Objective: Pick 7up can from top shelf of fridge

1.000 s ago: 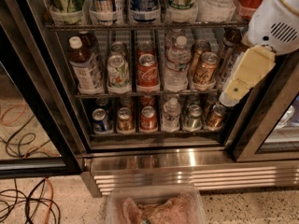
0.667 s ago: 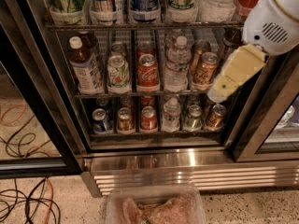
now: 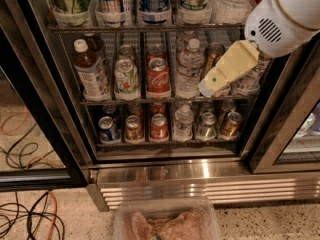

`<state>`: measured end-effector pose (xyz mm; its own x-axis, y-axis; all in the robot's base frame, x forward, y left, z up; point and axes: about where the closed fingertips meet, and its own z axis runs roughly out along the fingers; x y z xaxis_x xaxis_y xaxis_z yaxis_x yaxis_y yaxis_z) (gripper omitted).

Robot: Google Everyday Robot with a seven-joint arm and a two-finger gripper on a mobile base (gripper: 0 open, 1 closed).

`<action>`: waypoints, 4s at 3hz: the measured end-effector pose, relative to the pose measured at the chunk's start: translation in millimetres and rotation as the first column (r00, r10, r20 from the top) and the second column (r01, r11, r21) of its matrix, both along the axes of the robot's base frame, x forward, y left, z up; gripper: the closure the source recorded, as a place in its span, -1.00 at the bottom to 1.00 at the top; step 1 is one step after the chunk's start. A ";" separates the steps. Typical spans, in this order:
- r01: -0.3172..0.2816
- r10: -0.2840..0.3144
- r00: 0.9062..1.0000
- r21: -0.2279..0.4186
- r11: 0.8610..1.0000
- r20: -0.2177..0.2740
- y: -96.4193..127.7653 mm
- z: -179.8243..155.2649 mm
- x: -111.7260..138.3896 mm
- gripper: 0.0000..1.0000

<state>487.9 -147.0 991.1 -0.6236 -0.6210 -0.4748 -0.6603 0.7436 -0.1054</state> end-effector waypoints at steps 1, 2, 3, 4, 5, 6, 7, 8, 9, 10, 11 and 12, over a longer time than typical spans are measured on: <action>0.001 -0.001 1.000 0.001 1.000 0.000 0.1 0.0 0.0 -1.00; 0.020 -0.022 0.999 0.048 0.999 0.027 9.7 2.1 3.3 -1.00; 0.107 -0.115 0.992 0.123 0.987 0.059 22.0 7.1 21.1 -1.00; 0.237 -0.250 0.967 0.183 0.954 0.050 26.0 9.9 35.3 -1.00; 0.318 -0.332 0.943 0.221 0.922 0.032 29.8 10.2 43.8 -1.00; 0.335 -0.350 0.937 0.231 0.913 0.024 30.2 11.2 43.5 -1.00; 0.332 -0.362 0.929 0.267 0.905 0.070 35.1 18.8 48.5 -1.00; 0.323 -0.376 0.917 0.305 0.896 0.131 45.4 33.8 61.6 -1.00; 0.322 -0.387 0.909 0.328 0.888 0.155 53.4 41.2 73.2 -1.00; 0.318 -0.389 0.905 0.334 0.887 0.171 58.3 43.4 82.3 -0.86; 0.316 -0.390 0.901 0.330 0.890 0.191 61.0 44.0 93.2 -0.78; 0.311 -0.391 0.894 0.325 0.893 0.219 63.8 46.9 105.2 -0.72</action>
Offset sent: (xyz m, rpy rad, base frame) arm 0.0106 0.0222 0.0021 0.1260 -0.0628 -0.0582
